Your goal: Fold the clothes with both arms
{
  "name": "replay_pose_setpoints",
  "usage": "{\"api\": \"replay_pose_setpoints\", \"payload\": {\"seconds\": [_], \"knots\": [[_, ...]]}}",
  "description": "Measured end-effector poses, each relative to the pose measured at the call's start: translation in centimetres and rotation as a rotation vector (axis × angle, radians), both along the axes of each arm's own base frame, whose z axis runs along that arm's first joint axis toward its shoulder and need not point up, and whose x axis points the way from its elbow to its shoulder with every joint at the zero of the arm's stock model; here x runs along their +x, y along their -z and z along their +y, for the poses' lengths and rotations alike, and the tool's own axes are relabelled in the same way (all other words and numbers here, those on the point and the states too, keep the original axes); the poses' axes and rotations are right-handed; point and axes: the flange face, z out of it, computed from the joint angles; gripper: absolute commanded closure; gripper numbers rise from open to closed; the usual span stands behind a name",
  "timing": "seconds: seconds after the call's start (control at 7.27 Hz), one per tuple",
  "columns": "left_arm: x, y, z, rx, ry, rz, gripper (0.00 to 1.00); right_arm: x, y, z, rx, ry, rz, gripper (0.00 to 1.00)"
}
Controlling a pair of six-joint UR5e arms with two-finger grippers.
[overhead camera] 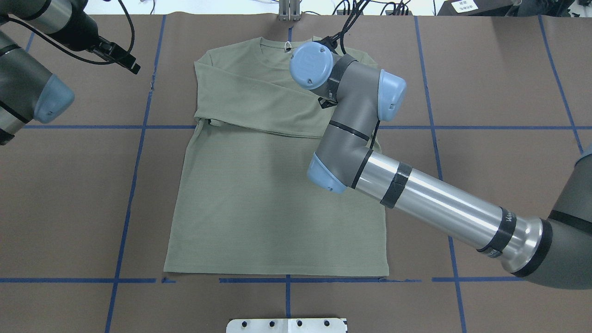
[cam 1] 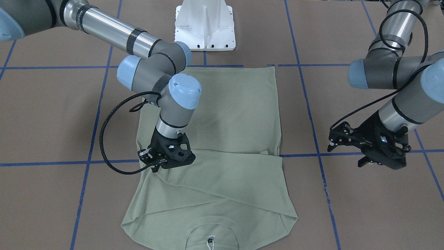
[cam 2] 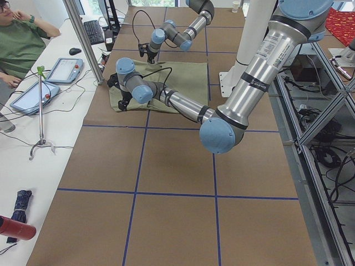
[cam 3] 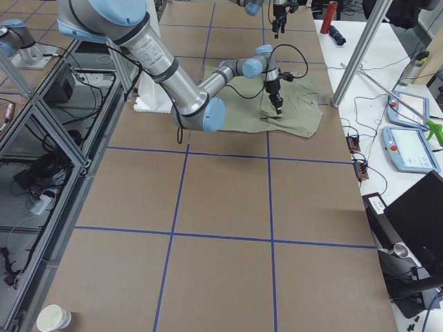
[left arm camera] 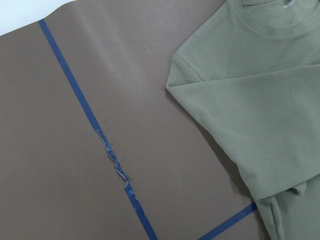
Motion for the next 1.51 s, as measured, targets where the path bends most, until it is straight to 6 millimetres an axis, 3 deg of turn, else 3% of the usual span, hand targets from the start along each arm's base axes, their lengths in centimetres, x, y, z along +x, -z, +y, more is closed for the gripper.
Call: {"api": "replay_pose_setpoints", "payload": {"seconds": [0.14, 0.28, 0.69, 0.96, 1.1, 1.24, 1.51], "knots": [[0.0, 0.1, 0.0, 0.000, 0.001, 0.002, 0.00, 0.9, -1.6, -0.7, 0.019, 0.018, 0.005, 1.00], [0.0, 0.3, 0.1, 0.002, 0.001, 0.003, 0.00, 1.6, -2.8, -1.1, 0.032, 0.023, 0.003, 0.01], [-0.1, 0.4, 0.1, 0.004, 0.003, 0.003, 0.00, 1.6, -4.0, -1.1, 0.051, 0.002, -0.044, 0.00], [-0.9, 1.7, 1.3, -0.029, 0.052, 0.031, 0.00, 2.7, -2.6, -1.5, 0.006, -0.008, -0.178, 0.00], [-1.8, 2.7, 3.6, -0.076, 0.102, 0.067, 0.00, 4.2, -1.6, -0.9, -0.054, -0.044, -0.293, 0.00], [-2.5, 3.8, 6.9, -0.120, 0.144, 0.108, 0.00, 6.4, -1.2, 1.0, -0.114, -0.104, -0.401, 0.00], [-1.2, 6.1, 15.9, -0.196, 0.208, 0.169, 0.00, 13.1, -1.9, 8.4, -0.239, -0.166, -0.588, 0.00]]}}
